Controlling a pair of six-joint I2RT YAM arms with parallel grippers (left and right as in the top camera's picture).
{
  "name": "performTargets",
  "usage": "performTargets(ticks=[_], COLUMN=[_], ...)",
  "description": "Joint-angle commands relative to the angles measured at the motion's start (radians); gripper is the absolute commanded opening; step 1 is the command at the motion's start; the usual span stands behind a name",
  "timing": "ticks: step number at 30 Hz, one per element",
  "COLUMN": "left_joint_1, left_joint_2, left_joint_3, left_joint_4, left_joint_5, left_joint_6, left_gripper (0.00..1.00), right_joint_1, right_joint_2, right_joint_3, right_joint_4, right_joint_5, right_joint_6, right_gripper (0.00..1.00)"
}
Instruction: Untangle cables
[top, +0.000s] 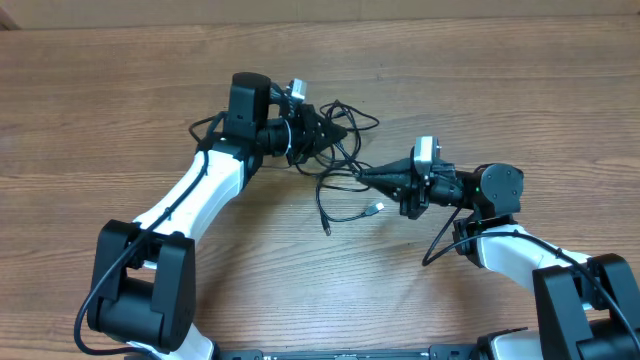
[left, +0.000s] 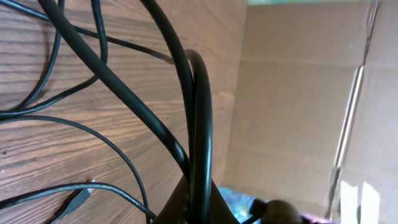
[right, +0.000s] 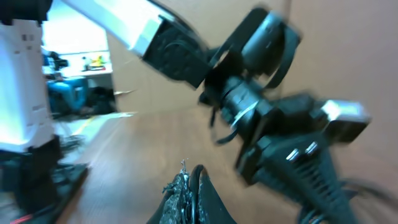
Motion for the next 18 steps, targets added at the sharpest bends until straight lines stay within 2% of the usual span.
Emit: performTargets(ticks=[1,3,5,9,10,18], left_joint_1=[0.021,0.026,0.034,0.043,0.047,0.074], left_joint_2=[-0.011,-0.011,-0.011,-0.011,-0.011,-0.011], left_joint_3=[0.009,0.009,0.009,0.009,0.009,0.009], left_joint_4=[0.027,0.055,0.101,0.16,0.173,0.216], left_joint_5=[-0.024,-0.015,0.011,0.05,0.061,0.149], left_joint_6=[-0.104,-0.138,-0.159,-0.197,-0.197,-0.193], left_gripper=[0.04,0.04,0.04,0.04,0.04,0.04], right_joint_1=[-0.002,-0.002,-0.002,-0.002,-0.002,-0.002], right_joint_2=[-0.011,-0.011,-0.011,-0.011,-0.011,-0.011], right_joint_3=[0.009,0.009,0.009,0.009,0.009,0.009], right_joint_4=[-0.055,-0.127,-0.2,-0.262,-0.263,-0.261], right_joint_5=[-0.066,-0.069,-0.068,-0.068,-0.068,-0.068], right_joint_6=[0.031,0.028,0.027,0.027,0.028,0.028], right_gripper=[0.04,0.06,0.31,0.74,1.0,1.0])
